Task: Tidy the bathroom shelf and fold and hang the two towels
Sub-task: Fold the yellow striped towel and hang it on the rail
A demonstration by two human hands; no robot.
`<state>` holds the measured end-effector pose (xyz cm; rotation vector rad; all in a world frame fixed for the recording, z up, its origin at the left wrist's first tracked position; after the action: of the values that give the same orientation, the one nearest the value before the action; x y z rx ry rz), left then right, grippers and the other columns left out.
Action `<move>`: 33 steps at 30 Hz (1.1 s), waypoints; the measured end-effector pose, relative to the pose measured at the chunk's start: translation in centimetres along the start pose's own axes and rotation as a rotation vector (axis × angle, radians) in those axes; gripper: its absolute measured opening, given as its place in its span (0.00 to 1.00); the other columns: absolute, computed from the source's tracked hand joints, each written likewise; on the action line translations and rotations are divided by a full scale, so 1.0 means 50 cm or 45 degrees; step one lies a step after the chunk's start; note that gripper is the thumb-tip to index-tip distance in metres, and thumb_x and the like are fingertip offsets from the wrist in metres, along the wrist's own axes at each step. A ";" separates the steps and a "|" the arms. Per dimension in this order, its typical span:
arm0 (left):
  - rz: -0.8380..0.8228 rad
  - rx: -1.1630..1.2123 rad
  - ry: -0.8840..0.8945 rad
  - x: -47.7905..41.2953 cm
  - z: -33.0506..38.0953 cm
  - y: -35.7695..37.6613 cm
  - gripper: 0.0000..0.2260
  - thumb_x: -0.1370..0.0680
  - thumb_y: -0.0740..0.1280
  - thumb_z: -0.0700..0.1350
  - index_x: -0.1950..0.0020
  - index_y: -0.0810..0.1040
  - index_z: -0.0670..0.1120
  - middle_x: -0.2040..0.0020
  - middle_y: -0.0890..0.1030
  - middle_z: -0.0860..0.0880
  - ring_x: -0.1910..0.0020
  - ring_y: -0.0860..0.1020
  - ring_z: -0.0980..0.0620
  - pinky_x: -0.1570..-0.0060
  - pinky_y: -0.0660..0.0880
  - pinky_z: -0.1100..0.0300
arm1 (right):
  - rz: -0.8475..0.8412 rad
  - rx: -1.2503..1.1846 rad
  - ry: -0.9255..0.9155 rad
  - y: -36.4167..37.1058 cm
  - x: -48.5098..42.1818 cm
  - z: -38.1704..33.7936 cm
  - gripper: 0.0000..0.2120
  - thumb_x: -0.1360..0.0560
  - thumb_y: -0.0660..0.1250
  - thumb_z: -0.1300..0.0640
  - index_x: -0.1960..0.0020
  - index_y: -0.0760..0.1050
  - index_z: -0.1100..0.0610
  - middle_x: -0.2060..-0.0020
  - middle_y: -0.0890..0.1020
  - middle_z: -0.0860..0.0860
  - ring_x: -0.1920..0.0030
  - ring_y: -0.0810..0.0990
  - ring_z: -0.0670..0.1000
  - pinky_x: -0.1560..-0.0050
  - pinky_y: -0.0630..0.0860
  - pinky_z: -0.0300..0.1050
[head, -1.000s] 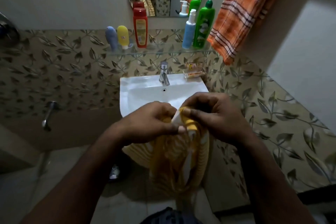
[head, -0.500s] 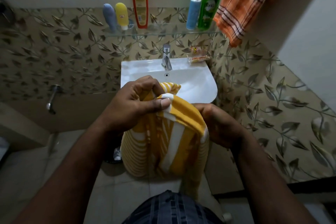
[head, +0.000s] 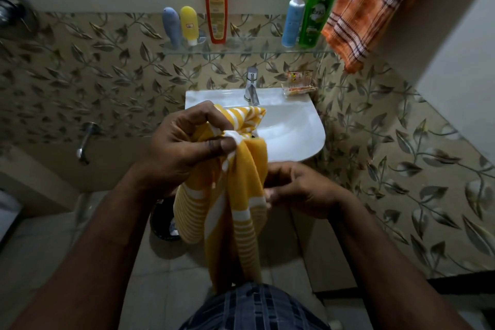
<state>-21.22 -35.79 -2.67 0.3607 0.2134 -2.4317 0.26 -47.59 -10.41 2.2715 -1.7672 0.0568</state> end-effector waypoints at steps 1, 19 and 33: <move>-0.008 0.019 0.007 0.005 0.001 -0.008 0.08 0.29 0.78 0.46 0.56 0.82 0.46 0.56 0.73 0.37 0.53 0.74 0.45 0.51 0.72 0.51 | 0.115 -0.051 -0.078 -0.008 0.001 -0.009 0.17 0.26 0.73 0.64 0.45 0.73 0.74 0.52 0.78 0.69 0.49 0.76 0.64 0.46 0.76 0.55; -0.108 -0.440 -0.242 0.003 -0.011 0.029 0.12 0.30 0.77 0.56 0.61 0.81 0.50 0.60 0.78 0.52 0.59 0.78 0.52 0.60 0.74 0.59 | 0.532 0.569 -0.643 0.056 -0.010 -0.131 0.15 0.28 0.81 0.53 0.50 0.76 0.54 0.60 0.84 0.55 0.61 0.82 0.68 0.60 0.79 0.68; 0.153 -0.817 -0.339 0.017 -0.035 0.015 0.30 0.33 0.84 0.51 0.34 0.77 0.62 0.35 0.71 0.55 0.39 0.73 0.62 0.46 0.72 0.68 | 0.673 1.040 -0.476 -0.008 0.015 -0.057 0.06 0.25 0.79 0.54 0.50 0.87 0.54 0.56 0.87 0.45 0.54 0.86 0.44 0.53 0.82 0.45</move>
<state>-20.99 -36.44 -4.66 -0.2281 0.7959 -2.1205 1.23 -47.53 -7.60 2.2894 -2.9273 0.5836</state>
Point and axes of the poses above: each hand's wrist, its own x-axis away from the middle knuckle, its own y-axis out of the palm, z = x × y, the point moved 1 cm from there along -x, towards the middle knuckle
